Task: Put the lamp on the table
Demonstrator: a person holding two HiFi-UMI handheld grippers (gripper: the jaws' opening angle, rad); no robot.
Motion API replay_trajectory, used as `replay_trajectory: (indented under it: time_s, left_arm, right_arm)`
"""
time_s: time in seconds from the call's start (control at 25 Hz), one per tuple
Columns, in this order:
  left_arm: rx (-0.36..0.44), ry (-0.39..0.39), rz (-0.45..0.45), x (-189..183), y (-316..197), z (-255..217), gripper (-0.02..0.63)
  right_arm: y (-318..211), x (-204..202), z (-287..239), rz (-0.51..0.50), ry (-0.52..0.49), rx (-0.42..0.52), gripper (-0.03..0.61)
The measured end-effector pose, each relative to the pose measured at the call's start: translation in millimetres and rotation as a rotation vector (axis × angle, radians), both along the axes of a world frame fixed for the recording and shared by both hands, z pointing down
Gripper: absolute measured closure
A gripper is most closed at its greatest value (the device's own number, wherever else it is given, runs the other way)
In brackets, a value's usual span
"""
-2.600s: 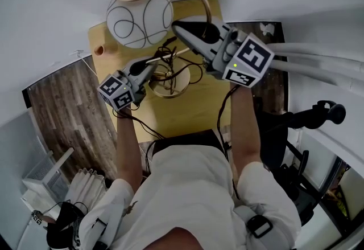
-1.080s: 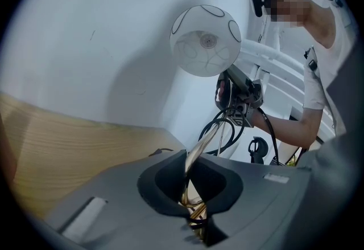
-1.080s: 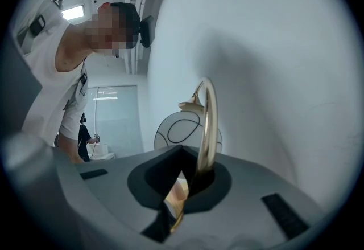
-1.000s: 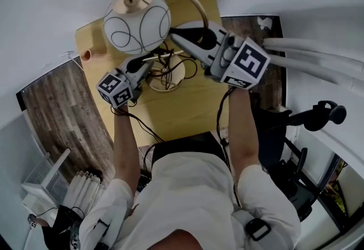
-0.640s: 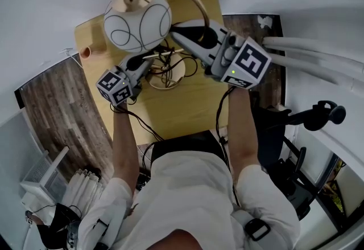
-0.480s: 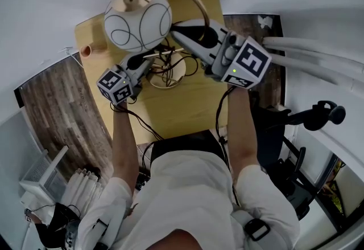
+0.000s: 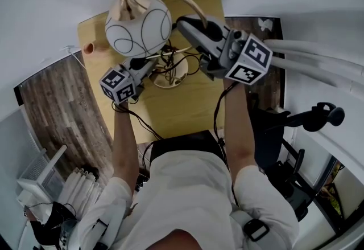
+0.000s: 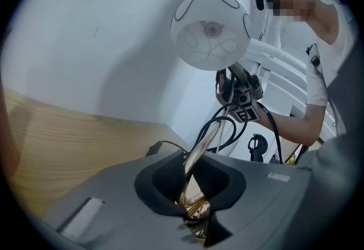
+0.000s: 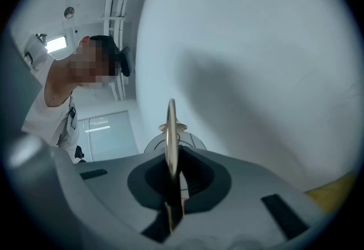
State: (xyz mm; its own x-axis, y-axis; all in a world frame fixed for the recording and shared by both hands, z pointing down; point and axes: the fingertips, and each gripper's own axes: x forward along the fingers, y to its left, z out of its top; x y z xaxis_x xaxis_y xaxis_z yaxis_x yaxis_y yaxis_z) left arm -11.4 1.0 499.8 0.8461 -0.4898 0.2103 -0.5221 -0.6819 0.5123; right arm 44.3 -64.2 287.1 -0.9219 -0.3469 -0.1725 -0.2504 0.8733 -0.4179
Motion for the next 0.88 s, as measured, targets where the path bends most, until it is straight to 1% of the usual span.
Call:
replay_trajectory:
  time_s: [0.2, 0.4, 0.52, 0.68, 0.88]
  left_arm:
    - [0.001, 0.000, -0.008, 2.1, 2.0, -1.8, 0.566]
    - [-0.001, 0.010, -0.013, -0.4, 2.1, -3.2, 0.566]
    - [0.004, 0.028, -0.021, -1.5, 2.1, -8.3, 0.518]
    - [0.015, 0.014, -0.035, -4.1, 6.8, -11.3, 0.508]
    - [0.025, 0.013, -0.069, -9.4, 8.5, -16.0, 0.454]
  right_arm:
    - [-7.0, 1.0, 3.1, 0.033, -0.032, -0.058, 0.580]
    - [-14.6, -0.7, 10.7, 0.066, -0.031, -0.095, 0.580]
    - [-17.6, 0.4, 12.6, 0.076, -0.024, -0.104, 0.580]
    - [-15.5, -1.0, 15.6, 0.078, -0.014, -0.108, 0.580]
    - [-14.0, -1.2, 21.2, 0.067, -0.010, -0.115, 0.580]
